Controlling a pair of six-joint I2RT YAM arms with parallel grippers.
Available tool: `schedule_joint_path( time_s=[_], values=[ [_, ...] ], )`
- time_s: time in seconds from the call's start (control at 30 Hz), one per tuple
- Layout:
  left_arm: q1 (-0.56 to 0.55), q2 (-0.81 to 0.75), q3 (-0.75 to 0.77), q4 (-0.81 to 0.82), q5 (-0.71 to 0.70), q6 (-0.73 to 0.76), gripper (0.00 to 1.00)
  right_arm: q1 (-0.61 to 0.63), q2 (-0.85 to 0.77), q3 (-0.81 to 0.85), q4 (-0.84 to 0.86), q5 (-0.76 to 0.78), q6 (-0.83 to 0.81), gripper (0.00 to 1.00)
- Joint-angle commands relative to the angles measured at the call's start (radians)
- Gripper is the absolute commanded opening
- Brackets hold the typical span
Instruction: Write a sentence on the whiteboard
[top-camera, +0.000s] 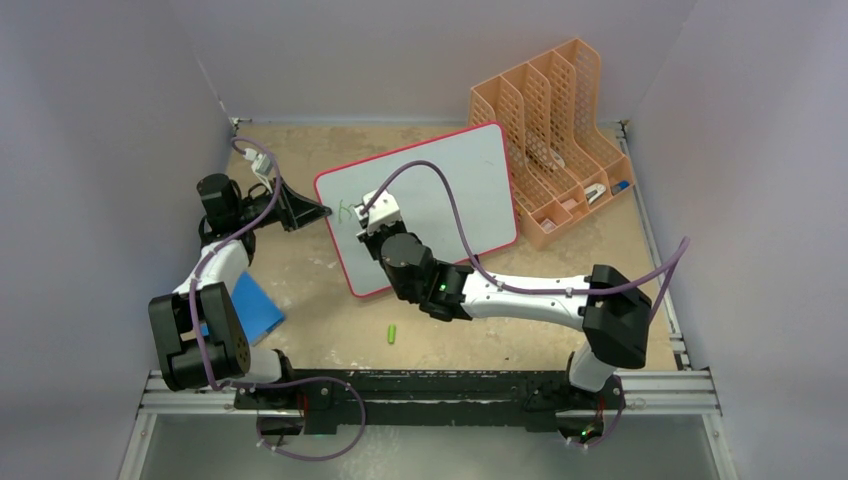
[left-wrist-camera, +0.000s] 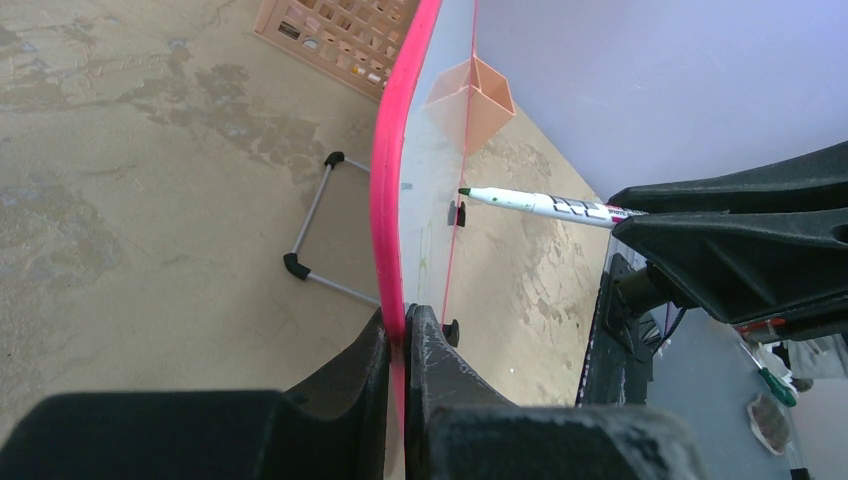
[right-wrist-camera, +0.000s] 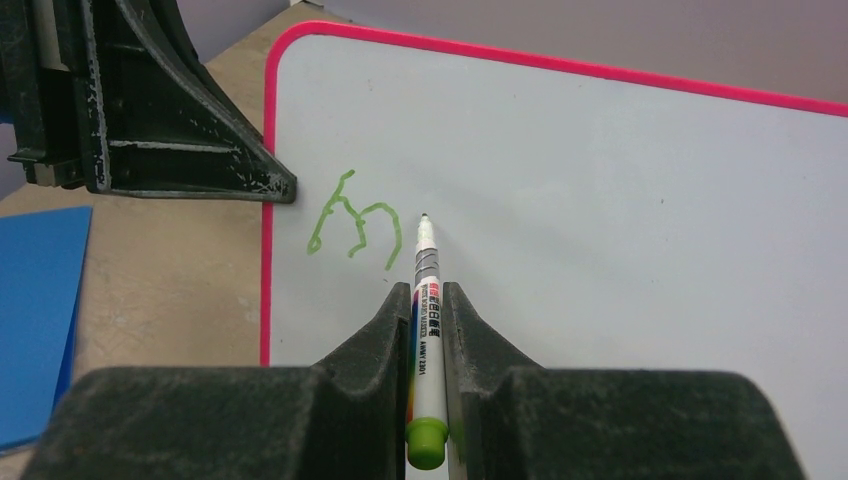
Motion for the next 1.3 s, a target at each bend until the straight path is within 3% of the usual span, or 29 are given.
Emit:
schedule_joint_path(
  time_s=[0.0,1.27],
  values=[
    [-0.016,-0.018,0.009,0.008,0.023,0.03,0.0,-0.006,-0.001,0.032,0.054,-0.003,-0.012,0.0],
    [-0.017,-0.021,0.007,0.005,0.024,0.031,0.0,-0.007,-0.039,-0.019,0.002,0.058,0.034,0.0]
  ],
)
